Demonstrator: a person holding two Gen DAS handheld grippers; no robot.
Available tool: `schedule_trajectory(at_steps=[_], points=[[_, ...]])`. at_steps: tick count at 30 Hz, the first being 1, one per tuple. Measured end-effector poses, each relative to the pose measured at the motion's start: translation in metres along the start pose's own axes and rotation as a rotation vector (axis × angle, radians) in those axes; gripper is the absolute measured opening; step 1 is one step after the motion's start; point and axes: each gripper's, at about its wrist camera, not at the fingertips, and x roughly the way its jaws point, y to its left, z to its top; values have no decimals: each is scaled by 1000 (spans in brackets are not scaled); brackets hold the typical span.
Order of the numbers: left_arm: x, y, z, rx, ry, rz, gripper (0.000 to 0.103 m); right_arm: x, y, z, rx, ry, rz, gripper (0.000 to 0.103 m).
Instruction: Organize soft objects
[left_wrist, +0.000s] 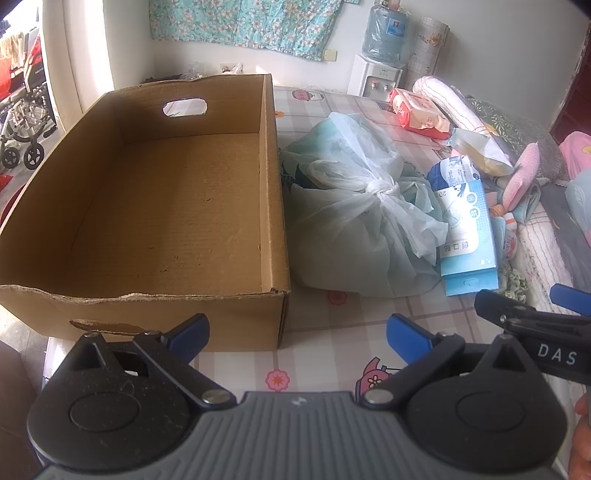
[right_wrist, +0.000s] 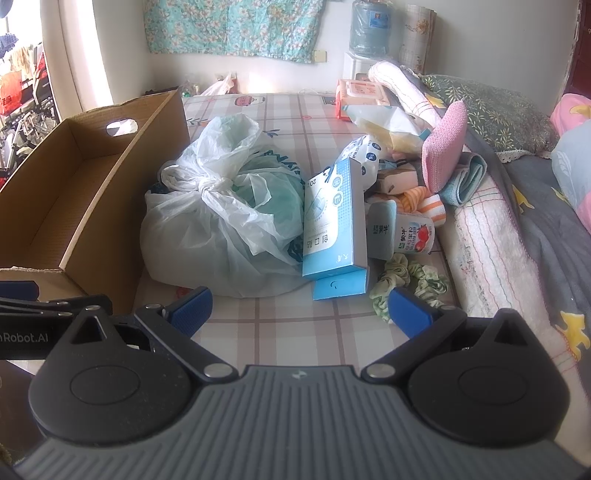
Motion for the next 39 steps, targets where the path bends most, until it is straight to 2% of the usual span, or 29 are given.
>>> schedule_trajectory(at_steps=[19, 25, 28, 33, 36, 38, 39], points=[[1, 1, -3, 12, -2, -16, 102, 1, -1, -1, 16, -11, 10, 102], [-6, -8, 3, 44, -51, -52, 103, -10, -22, -6, 39, -133, 9, 102], [-4, -10, 7, 46, -64, -119, 103, -13, -32, -7, 11, -213, -18, 102], [1, -23, 3, 100, -73, -172, 103, -7, -58, 3, 76, -254, 54, 101], [4, -32, -1, 145, -83, -193, 103, 9, -64, 12, 82, -239, 81, 94], [6, -35, -4, 163, -96, -201, 103, 28, -66, 18, 89, -204, 100, 84], [6, -36, -5, 169, -101, -213, 103, 36, -66, 20, 91, -187, 105, 74]])
